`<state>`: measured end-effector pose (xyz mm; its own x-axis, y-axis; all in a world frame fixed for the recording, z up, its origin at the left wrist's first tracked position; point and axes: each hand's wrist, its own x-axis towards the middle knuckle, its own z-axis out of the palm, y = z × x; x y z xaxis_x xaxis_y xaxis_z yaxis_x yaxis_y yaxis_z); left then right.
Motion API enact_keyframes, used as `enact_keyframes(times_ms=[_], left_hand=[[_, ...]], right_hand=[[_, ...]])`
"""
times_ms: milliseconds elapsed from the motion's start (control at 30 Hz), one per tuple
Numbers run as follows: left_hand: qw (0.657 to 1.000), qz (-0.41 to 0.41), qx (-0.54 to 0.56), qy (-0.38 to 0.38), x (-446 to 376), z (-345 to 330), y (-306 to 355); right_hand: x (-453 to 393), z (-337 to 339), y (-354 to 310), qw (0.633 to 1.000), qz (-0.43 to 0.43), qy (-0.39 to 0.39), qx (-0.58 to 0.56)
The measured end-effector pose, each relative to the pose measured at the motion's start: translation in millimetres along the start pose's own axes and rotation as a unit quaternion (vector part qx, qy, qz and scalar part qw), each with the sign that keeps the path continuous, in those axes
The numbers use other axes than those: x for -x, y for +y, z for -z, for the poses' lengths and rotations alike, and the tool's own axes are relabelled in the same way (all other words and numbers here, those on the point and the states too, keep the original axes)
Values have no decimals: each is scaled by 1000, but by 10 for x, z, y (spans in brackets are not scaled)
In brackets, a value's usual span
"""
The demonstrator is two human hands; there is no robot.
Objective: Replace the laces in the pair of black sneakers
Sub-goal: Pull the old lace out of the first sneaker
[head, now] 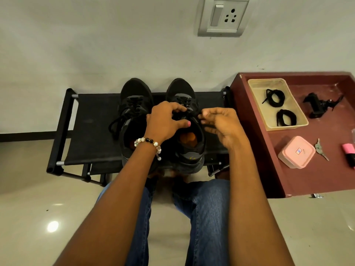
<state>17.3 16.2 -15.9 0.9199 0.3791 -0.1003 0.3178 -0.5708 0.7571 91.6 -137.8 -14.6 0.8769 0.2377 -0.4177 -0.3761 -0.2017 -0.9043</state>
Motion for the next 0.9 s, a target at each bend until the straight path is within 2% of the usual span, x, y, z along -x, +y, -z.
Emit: enact_keyframes(times_ms=[33,100,133,200,300,433,533,667,767,833,900], left_hand=[[1000,0,0,-1,-1,0,-1],[1000,-1,1,-2,0,-3,-3],[1000,-2,1,-3,-1,-3,-4],[1000,-3,1,-2,-4,-6,-11],[1000,-7,-4,2,-11,-5,-26],[1000,-13,-15,5,-10,1,-24],[1000,-14,-26,8,0,2,-10],[999,-9,-33,17,15,-23,-4],[999,-6,-25,27,7,-33,-25],[999,-4,-24,32,0,-32,-31],[999,-4,-19,29,3,-31,-19]], right_hand=[[-21,-7,-2,999,8,52,-6],[-67,13,-19,981,91,162,53],[-86,30,-33,970,141,178,89],[-98,38,-59,961,209,105,151],[-95,13,-25,934,233,-37,268],[-32,29,-49,926,255,-61,272],[1,16,-71,916,288,-38,275],[-59,75,-73,906,326,101,249],[-59,186,-103,897,326,274,120],[-68,299,-99,868,285,406,-1],[-63,382,-64,857,210,471,10]])
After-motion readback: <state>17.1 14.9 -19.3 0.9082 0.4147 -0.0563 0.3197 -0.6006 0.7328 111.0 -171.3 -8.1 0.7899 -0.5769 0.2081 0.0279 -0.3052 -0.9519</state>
